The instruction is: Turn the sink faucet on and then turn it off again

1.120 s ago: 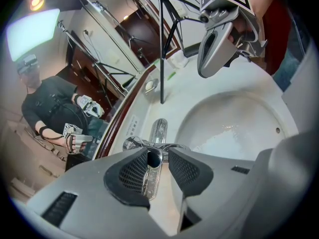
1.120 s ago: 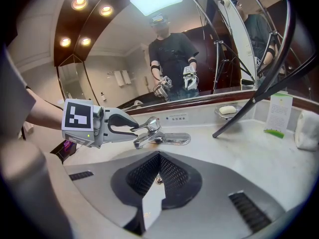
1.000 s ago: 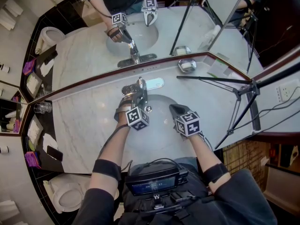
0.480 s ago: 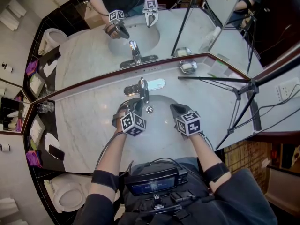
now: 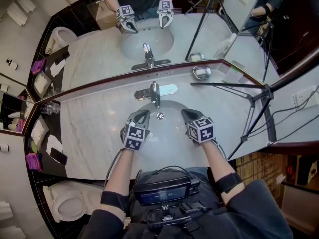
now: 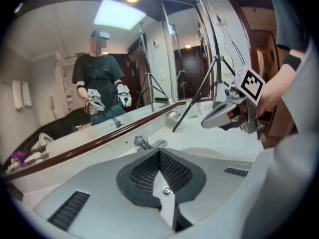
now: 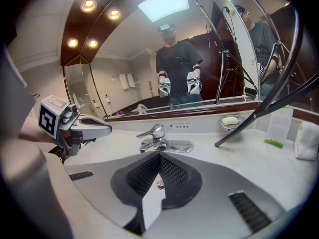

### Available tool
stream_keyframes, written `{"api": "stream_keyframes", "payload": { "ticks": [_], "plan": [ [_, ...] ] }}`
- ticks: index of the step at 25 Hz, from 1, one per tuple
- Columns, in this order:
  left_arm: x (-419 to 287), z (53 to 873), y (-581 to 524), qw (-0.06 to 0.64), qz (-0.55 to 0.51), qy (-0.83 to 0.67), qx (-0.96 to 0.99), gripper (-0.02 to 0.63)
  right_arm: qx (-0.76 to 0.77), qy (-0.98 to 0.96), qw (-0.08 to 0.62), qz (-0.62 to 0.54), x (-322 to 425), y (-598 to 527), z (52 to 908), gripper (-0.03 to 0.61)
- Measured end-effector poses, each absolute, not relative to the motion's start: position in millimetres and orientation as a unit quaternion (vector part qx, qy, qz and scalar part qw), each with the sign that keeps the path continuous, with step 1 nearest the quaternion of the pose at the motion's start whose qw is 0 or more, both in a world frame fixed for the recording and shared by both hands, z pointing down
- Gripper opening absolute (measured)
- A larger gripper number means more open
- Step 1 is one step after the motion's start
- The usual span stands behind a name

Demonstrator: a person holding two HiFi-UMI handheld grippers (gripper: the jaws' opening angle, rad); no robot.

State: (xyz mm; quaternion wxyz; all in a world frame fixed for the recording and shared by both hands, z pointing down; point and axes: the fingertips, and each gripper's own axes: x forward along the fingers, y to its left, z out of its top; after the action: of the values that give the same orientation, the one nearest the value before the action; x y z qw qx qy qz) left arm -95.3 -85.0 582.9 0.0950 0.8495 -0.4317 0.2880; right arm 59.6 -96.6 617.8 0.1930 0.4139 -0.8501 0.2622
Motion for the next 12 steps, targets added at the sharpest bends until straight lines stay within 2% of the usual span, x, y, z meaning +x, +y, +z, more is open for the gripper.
{"api": "stream_keyframes", "payload": {
  "ticks": [4,12],
  "plan": [
    [-108.9,572.0,-80.4,0.155,0.218,-0.455,0.849,0.000,0.415,-0.853,0.187,0.257,59.8,-97.8,612.3,0.020],
    [-132.9,569.9,-71.6,0.212,0.154,-0.492,0.831,0.000,0.403,-0.860,0.192,0.247,57.8,-92.0,606.4,0.020]
  ]
}}
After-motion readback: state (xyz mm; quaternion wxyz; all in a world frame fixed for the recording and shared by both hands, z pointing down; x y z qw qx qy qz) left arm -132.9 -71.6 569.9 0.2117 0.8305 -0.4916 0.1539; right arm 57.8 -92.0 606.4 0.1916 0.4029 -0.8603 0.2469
